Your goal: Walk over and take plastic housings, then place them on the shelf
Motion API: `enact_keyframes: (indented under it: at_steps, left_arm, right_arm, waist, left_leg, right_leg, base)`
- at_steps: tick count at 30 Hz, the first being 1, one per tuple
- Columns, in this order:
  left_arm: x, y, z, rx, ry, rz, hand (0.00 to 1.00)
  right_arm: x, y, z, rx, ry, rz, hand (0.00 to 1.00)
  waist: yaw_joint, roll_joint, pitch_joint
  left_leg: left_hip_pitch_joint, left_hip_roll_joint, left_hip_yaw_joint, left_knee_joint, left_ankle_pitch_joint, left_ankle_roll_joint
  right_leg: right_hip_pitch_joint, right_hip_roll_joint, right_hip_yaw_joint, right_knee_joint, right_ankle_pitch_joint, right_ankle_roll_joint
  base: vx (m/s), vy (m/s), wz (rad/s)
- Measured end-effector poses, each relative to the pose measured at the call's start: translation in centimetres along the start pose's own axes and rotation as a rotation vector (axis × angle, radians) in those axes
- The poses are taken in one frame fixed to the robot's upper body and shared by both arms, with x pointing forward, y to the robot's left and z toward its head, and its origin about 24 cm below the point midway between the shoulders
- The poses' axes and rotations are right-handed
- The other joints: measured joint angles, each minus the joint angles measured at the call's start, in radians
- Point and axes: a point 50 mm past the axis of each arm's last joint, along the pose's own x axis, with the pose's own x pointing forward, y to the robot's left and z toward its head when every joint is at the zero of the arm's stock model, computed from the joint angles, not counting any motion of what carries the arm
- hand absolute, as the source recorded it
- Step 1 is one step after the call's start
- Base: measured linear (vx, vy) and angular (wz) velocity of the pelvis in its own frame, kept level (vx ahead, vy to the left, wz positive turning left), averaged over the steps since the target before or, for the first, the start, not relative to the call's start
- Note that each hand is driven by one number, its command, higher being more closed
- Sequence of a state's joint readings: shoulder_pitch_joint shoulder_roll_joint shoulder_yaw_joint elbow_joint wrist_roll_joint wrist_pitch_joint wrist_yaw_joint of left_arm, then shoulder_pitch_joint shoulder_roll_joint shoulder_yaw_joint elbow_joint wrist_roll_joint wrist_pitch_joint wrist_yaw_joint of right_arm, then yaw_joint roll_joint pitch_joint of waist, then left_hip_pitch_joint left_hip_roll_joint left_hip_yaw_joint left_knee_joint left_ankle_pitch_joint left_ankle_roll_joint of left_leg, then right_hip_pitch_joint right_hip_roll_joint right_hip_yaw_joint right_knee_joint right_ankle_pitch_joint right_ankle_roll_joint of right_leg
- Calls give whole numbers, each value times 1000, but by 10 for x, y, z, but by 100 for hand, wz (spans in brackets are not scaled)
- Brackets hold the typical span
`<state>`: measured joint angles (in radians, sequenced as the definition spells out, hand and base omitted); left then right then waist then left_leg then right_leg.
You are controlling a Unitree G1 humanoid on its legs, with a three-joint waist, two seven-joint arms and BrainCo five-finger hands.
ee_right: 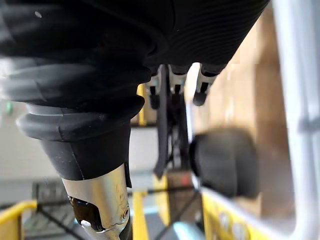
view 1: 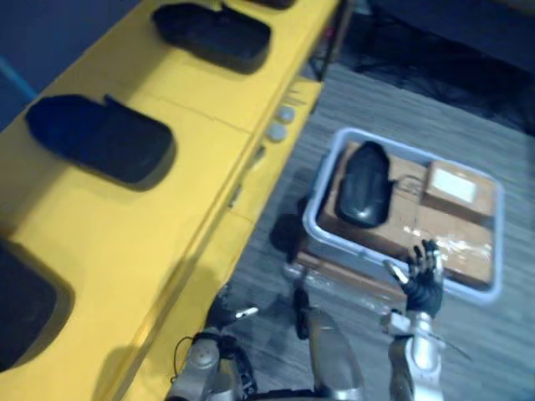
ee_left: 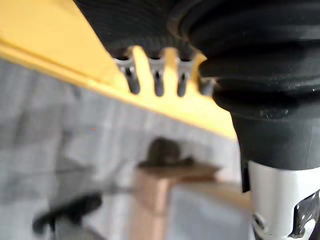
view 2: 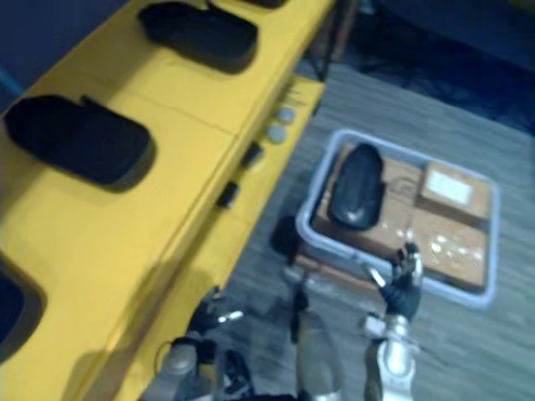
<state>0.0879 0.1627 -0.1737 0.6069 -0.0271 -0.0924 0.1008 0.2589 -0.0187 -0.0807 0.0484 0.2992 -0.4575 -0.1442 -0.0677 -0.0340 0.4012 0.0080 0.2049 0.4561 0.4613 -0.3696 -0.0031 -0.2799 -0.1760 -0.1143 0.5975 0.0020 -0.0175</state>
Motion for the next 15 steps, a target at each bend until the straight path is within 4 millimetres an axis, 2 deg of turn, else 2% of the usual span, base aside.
enact_keyframes:
  at_steps: [1, 2, 3, 4, 6, 7, 9, 10, 11, 12, 13, 14, 15]
  left_arm:
    - [-3, 7, -9, 2, 35, 15, 0]
    - [-6, 9, -14, 8, 50, 17, 0]
    - [-10, 11, -21, 14, 72, 15, 0]
    - [-12, 12, -29, -6, 105, 18, 0]
    - [-14, 5, -33, -33, 121, 2, 0]
    - [-14, 2, -34, -55, 122, 0, 0]
    - [-15, 1, -35, -101, 126, 7, 0]
    - [-16, 7, -38, -146, 134, 40, 0]
    - [-16, 11, -39, -188, 134, 68, 0]
    - [-16, 13, -39, -205, 133, 83, 0]
    - [-13, 8, -35, -241, 118, 90, 0]
    - [-12, 8, -33, -250, 103, 92, 0]
    - [-11, 8, -32, -291, 93, 111, 0]
  right_arm:
    - [2, 7, 0, 9, -3, 32, 0]
    - [3, 10, 0, 15, -6, 47, 0]
    - [4, 14, 0, 14, -9, 63, 0]
    - [9, 20, 2, 7, -23, 86, 0]
    - [14, 22, 3, -1, -27, 96, 0]
    - [15, 23, 3, -13, -17, 105, 0]
    - [16, 25, 0, -16, 9, 112, 0]
    - [16, 25, -4, -21, 34, 114, 0]
    - [18, 26, -5, -23, 42, 119, 0]
    - [21, 27, -5, -29, 49, 126, 0]
    - [37, 33, 2, -49, 25, 155, 0]
    - [42, 32, 4, -61, 20, 155, 0]
    - [50, 28, 7, -91, 20, 148, 0]
  waist:
    - [5, -17, -19]
    - [10, -20, -23]
    - [16, -34, -32]
    - [32, -39, -48]
    - [47, -12, -62]
    - [48, 4, -67]
    - [52, 2, -61]
    - [53, 0, -62]
    - [56, -3, -63]
    - [62, 2, -60]
    - [51, 42, -18]
    - [49, 48, -1]
    - [49, 51, 16]
  left_leg:
    - [0, 14, 31, -19, 19, -12]
    - [0, 22, 45, -19, 24, -20]
    - [-1, 29, 61, -14, 29, -28]
    - [-13, 41, 58, -14, 44, -45]
    - [-12, 53, 50, -64, 82, -55]
    - [-12, 63, 61, -90, 99, -72]
    - [-20, 82, 90, -63, 103, -79]
    - [-48, 112, 97, -14, 98, -90]
    - [-72, 135, 96, 24, 94, -104]
    - [-93, 150, 93, 42, 94, -105]
    - [-121, 192, 70, 75, 96, -107]
    - [-115, 193, 64, 79, 98, -105]
    - [-115, 180, 17, 91, 108, -88]
  right_leg:
    - [32, -47, -23, 2, 1, -2]
    - [49, -68, -27, -4, 5, -1]
    - [78, -97, -28, -22, 48, 7]
    - [90, -82, -61, -105, 54, 40]
    - [95, -54, -95, -188, 73, 39]
    - [95, -42, -106, -233, 72, 47]
    - [71, -63, -133, -204, -1, 58]
    - [66, -70, -189, -205, -22, 108]
    - [58, -54, -232, -223, -52, 128]
    - [49, -38, -242, -235, -69, 109]
    - [24, 4, -237, -216, -63, 88]
    - [16, 8, -226, -196, -69, 77]
    - [-5, 10, -195, -164, -79, 62]
  base:
    - [-24, -185, -86]
    - [-18, -193, -74]
    - [-42, -264, -90]
    - [-42, -213, -92]
    - [-38, -212, -88]
    - [-27, -176, -66]
    - [-68, -217, -37]
    - [-91, -300, -32]
    - [-66, -296, -37]
    - [-52, -321, -58]
    - [-65, -283, -53]
    - [-121, -266, -57]
    - [-157, -134, -63]
